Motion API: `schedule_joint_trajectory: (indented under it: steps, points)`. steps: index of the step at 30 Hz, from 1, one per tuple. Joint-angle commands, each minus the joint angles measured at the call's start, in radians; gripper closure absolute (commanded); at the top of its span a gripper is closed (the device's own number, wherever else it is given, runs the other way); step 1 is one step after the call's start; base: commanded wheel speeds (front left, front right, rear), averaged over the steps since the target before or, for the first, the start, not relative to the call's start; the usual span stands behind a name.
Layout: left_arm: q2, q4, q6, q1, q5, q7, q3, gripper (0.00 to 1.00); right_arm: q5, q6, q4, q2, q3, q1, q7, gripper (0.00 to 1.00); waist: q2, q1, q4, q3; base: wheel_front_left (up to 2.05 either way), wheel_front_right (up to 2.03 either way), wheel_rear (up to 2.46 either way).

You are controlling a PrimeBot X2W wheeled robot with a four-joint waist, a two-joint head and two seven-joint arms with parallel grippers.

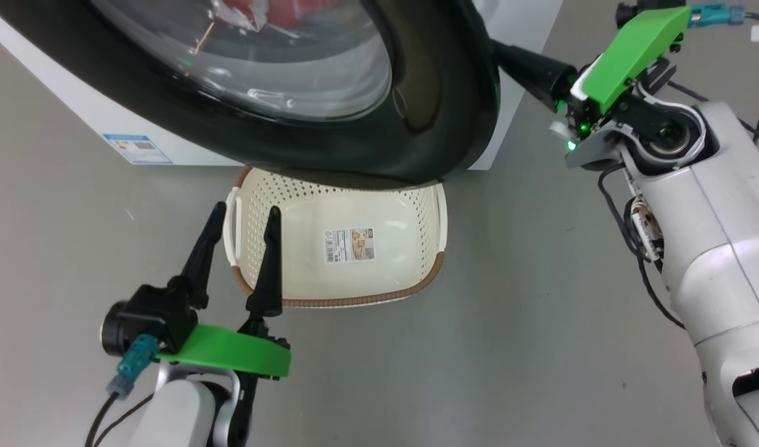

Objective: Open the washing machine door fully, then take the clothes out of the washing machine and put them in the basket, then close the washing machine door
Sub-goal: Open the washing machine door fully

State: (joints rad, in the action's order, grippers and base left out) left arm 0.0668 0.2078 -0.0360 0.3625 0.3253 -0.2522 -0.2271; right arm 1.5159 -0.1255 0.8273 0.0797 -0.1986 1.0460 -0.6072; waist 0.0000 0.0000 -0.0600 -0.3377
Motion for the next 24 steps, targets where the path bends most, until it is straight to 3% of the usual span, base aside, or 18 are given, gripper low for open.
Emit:
schedule_joint_trajectory:
  steps: [1, 7, 13, 15, 16, 21, 24]
  points:
    - [0.023, -0.022, -0.011, -0.014, 0.004, 0.001, 0.032, 0.00, 0.018, -0.005, -0.025, -0.029, -0.025, -0.017, 0.002, 1.00, 0.0000, 0.0000, 0.002, 0.008, 0.00, 0.00, 0.00]
    - [0.030, -0.026, -0.018, -0.030, 0.009, 0.007, 0.032, 0.00, 0.039, -0.005, -0.026, -0.029, -0.068, -0.044, 0.024, 1.00, 0.0000, 0.0000, 0.005, 0.025, 0.00, 0.00, 0.00]
    - [0.035, -0.038, -0.019, -0.044, 0.018, 0.010, 0.033, 0.00, -0.036, -0.005, -0.010, -0.029, -0.102, -0.054, 0.147, 1.00, 0.0000, 0.0000, 0.011, 0.031, 0.00, 0.00, 0.00]
    - [0.036, -0.045, -0.018, -0.046, 0.022, 0.008, 0.034, 0.00, -0.063, -0.005, -0.008, -0.029, -0.101, -0.056, 0.215, 0.51, 0.0000, 0.0000, 0.014, 0.032, 0.00, 0.00, 0.00]
    - [0.036, -0.048, -0.018, -0.047, 0.024, 0.008, 0.034, 0.00, -0.088, -0.005, -0.009, -0.024, -0.105, -0.056, 0.256, 0.00, 0.0000, 0.0000, 0.015, 0.032, 0.00, 0.00, 0.00]
    - [0.039, -0.060, -0.022, -0.048, 0.028, 0.007, 0.036, 0.00, -0.229, -0.005, -0.041, 0.011, -0.157, -0.077, 0.431, 0.00, 0.0000, 0.0000, 0.022, 0.032, 0.00, 0.00, 0.00]
    - [0.035, -0.074, -0.032, -0.049, 0.035, 0.003, 0.047, 0.00, -0.390, -0.005, -0.069, 0.060, -0.227, -0.106, 0.590, 0.00, 0.0000, 0.0000, 0.031, 0.028, 0.00, 0.00, 0.00]
